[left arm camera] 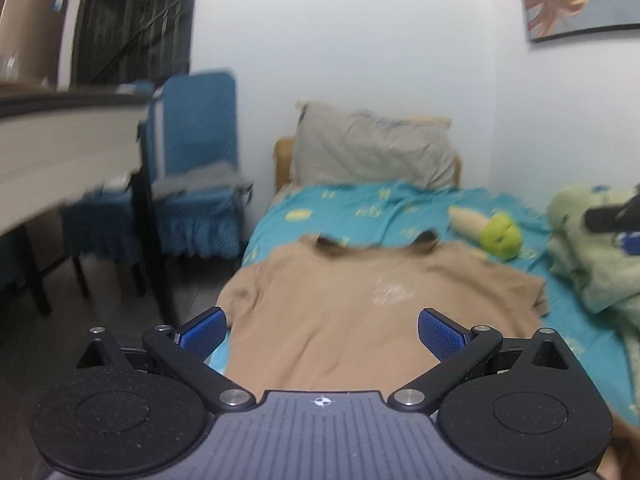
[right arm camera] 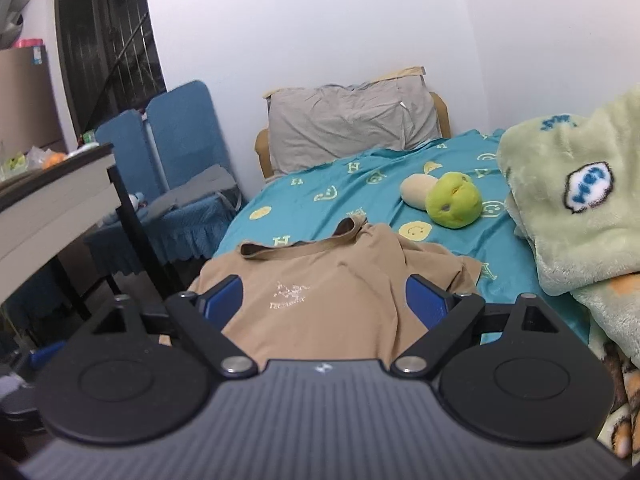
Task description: Fold clothes
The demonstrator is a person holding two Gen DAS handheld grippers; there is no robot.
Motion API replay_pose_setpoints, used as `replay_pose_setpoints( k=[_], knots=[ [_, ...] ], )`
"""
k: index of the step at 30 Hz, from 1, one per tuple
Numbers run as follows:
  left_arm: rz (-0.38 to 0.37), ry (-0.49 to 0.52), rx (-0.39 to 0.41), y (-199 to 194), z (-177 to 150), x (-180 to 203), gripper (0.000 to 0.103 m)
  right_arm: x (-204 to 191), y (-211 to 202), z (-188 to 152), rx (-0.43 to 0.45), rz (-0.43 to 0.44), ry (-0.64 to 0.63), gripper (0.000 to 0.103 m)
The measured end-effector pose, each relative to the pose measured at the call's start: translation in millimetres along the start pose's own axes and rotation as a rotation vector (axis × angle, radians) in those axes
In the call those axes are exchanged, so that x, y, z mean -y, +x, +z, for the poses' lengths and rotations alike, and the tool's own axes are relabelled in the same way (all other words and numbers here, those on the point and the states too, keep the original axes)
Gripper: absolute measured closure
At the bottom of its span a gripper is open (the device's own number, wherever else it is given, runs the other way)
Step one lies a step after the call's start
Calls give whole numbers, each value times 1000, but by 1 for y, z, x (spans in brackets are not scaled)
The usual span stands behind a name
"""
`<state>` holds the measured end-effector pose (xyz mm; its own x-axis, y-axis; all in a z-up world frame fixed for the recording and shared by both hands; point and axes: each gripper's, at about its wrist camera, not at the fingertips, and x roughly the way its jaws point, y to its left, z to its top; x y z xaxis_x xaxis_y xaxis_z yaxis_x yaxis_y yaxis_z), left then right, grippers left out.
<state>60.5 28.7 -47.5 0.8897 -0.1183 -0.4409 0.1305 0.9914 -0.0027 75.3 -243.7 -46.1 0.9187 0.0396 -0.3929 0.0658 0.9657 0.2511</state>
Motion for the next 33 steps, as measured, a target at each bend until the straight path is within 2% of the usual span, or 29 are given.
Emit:
replay_pose_setpoints(
  k=[5, 7, 13, 16, 23, 25, 28, 30, 31, 32, 33],
  knots=[
    [-24, -150, -117, 43, 3, -23, 0, 6, 14, -6, -86, -43, 52, 13],
    [-15, -241, -163, 67, 7, -39, 0, 14, 16, -6, -108, -49, 97, 13],
    [-16, -718, -260, 141, -1, -108, 3, 37, 21, -4, -122, -38, 225, 13],
    [-8, -880, -281, 175, -11, -130, 8, 42, 29, -5, -135, -33, 255, 13],
    [59, -1025, -210, 236, -21, -165, 10, 50, 59, -6, -173, -39, 300, 13],
    [83, -985, -207, 245, -17, -168, 11, 52, 66, -6, -178, -37, 308, 13],
    [120, -911, -209, 257, -9, -171, 26, 54, 80, -6, -187, -48, 308, 13],
    [144, -861, -211, 265, -3, -174, 58, 55, 88, -7, -196, -55, 307, 13],
    [157, -836, -211, 269, -1, -175, 70, 55, 91, -8, -200, -60, 307, 13],
    [169, -812, -212, 273, 2, -176, 89, 55, 94, -9, -203, -66, 308, 13],
    [181, -787, -212, 277, 4, -177, 94, 55, 96, -9, -204, -71, 307, 13]
  ],
)
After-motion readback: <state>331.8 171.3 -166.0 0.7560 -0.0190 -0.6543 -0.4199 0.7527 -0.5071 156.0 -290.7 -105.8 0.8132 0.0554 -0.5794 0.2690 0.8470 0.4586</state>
